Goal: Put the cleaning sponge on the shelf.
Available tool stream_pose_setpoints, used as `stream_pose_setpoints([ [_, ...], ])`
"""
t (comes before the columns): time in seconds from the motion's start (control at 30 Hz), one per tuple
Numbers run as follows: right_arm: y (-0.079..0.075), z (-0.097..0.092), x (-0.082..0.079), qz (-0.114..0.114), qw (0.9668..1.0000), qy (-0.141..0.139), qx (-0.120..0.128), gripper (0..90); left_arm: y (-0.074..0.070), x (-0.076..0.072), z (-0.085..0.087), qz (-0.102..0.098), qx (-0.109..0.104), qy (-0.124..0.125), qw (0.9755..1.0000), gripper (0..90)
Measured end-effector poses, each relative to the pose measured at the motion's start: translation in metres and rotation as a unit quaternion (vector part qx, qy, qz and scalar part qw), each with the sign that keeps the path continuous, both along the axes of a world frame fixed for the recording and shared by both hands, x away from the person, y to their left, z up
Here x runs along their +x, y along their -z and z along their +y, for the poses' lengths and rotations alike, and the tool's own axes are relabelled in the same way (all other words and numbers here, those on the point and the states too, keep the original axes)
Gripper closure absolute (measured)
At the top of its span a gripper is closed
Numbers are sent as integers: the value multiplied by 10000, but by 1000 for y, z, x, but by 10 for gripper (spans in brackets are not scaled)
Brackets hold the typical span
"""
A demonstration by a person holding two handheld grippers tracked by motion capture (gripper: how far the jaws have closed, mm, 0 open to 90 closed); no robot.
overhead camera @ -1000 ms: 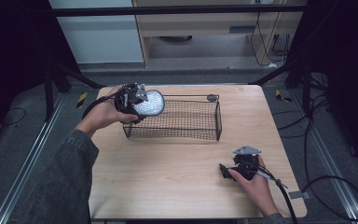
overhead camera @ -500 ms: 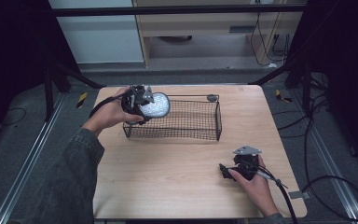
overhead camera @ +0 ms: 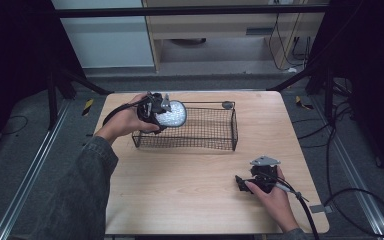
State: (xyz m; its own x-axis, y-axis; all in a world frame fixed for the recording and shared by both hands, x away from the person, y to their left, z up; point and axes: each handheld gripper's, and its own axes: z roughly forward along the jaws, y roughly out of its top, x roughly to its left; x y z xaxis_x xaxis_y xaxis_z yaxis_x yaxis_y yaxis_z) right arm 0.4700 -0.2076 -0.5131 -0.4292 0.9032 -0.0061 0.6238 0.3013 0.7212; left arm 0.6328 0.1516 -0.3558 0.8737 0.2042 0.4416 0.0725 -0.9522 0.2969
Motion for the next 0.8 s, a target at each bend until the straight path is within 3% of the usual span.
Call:
stream_pose_setpoints([
  [0.13,0,0,0,0,10000,1,2,4,4,2,-3,-22,141,34,9999,142],
  [0.8,0,0,0,-1,10000,-2,2,4,11,20,1,207,136,-41,9997,123],
])
